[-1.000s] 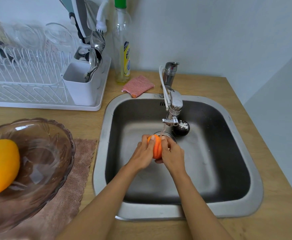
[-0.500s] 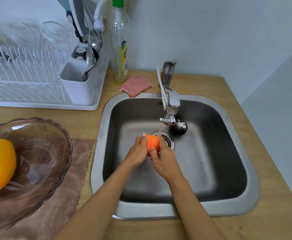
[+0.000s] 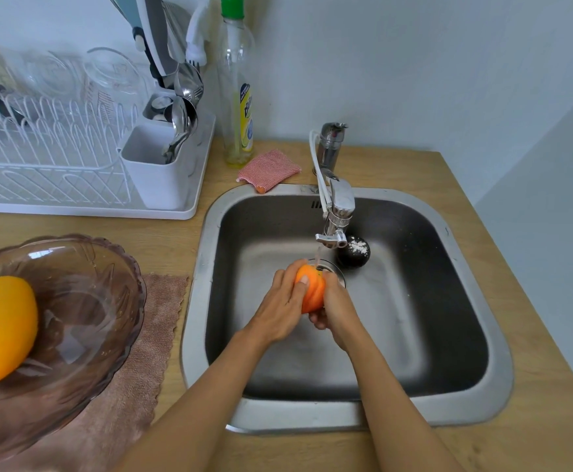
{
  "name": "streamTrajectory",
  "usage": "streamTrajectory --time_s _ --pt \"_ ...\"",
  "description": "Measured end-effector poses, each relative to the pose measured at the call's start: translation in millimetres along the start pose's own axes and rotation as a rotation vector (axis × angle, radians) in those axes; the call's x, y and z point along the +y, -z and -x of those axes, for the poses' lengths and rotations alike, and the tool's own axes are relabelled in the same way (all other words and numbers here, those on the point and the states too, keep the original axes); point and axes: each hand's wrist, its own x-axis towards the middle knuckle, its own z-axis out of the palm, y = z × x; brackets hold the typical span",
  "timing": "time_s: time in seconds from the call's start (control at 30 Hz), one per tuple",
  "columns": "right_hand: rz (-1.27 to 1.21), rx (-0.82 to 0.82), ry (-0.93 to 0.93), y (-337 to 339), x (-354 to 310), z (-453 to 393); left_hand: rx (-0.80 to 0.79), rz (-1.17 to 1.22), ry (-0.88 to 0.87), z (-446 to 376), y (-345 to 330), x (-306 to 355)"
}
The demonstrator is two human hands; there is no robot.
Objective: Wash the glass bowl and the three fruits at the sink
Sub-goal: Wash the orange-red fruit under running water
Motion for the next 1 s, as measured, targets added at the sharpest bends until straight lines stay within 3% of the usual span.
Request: streamTrajectory --time_s 0.1,0.27,0.6,0.77,0.9,1.0 --pt "0.194 0.088 0.232 -4 2 7 0.049 0.062 0.064 -2 0 -1" --pt "0.33 0.04 0.456 -6 11 11 0.033 0.206 0.369 -13 3 -2" --pt "0.458 0.211 0.439 -14 13 10 0.021 0.056 0.26 -3 -1 3" --pt "0.41 0.041 0.49 -13 13 11 0.079 0.146 0.329 -14 1 -7" --pt "0.435 -0.009 0.504 -8 17 9 -0.011 0.189 0.431 -20 2 -11" --pt "0.379 -0.033 0.509 -5 17 12 -0.026 0.239 0.408 -22 5 -8"
